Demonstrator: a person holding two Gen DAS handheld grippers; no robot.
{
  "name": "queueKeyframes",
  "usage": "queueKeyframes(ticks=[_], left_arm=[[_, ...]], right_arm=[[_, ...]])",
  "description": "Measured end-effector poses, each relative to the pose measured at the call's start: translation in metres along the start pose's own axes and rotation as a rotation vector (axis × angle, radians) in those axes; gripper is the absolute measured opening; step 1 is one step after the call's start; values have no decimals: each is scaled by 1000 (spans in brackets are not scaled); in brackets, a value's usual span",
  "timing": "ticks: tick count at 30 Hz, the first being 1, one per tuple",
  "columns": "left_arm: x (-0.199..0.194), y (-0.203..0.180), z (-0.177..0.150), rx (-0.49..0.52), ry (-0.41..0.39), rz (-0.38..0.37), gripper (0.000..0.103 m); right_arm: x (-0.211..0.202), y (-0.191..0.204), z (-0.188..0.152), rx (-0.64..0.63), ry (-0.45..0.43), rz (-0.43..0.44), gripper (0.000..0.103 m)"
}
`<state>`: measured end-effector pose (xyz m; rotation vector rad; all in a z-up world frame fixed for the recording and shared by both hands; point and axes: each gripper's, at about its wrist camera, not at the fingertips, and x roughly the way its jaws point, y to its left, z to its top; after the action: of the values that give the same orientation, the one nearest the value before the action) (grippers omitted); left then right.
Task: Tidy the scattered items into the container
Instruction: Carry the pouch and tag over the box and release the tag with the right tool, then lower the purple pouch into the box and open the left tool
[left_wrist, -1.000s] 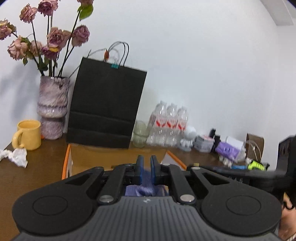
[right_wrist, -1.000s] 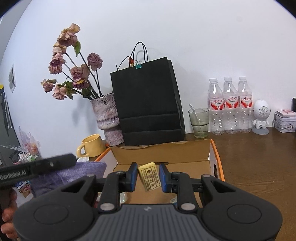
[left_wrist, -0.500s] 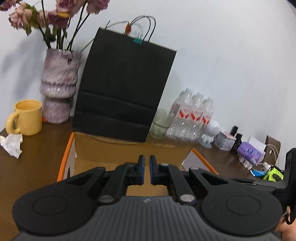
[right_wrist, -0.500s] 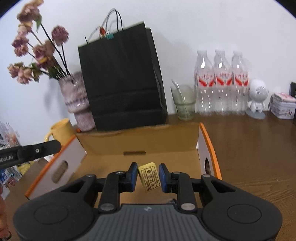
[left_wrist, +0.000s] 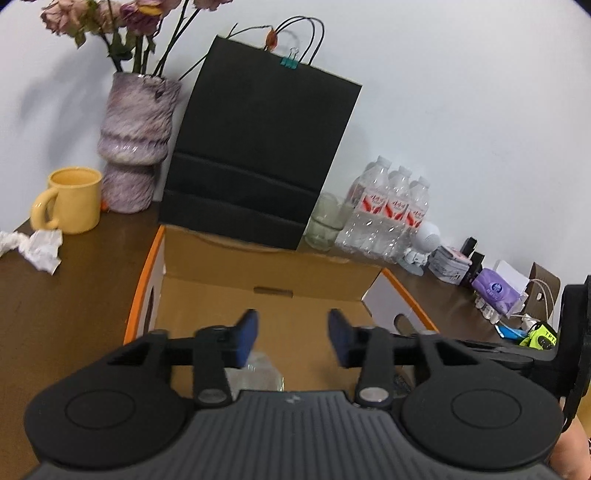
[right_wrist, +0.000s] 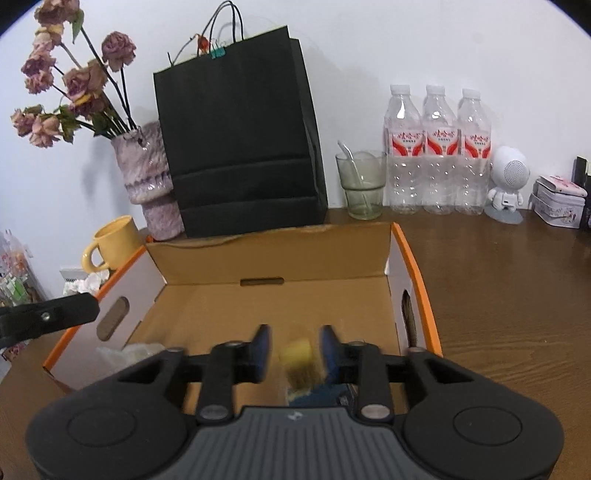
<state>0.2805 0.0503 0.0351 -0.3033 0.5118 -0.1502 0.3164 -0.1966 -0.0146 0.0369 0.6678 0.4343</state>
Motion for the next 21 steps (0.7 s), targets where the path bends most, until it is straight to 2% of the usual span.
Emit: queueKeyframes(ticks=[2,3,6,11,14,19,21], left_arm=[[-6,-3,-4,5,2,-5,58],[-9,-5,-5,11,1,-4,65],[-20,-11,-11,33,-1,3,75],[-41,-21,-29,59,33,-15,82],[-53,-29,-49,107,76,-32,82],[-59,-39,-80,181,133,-27,75],[-56,-38,-87,167,158,-23,64]], right_arm=[[-7,0,-2,-3,-20,-8,87],[-12,0,-2,-12,-31,-9,87],[-26,0,-3,-13,-45,-19,92],[-53,-3,-15,-10,-51,-19,92],[-70,-5,-29,-17,-56,-36,92],[-93,-6,-54,-34,-51,-18,92],[-97,-4,-65,-41,-41,1,92]])
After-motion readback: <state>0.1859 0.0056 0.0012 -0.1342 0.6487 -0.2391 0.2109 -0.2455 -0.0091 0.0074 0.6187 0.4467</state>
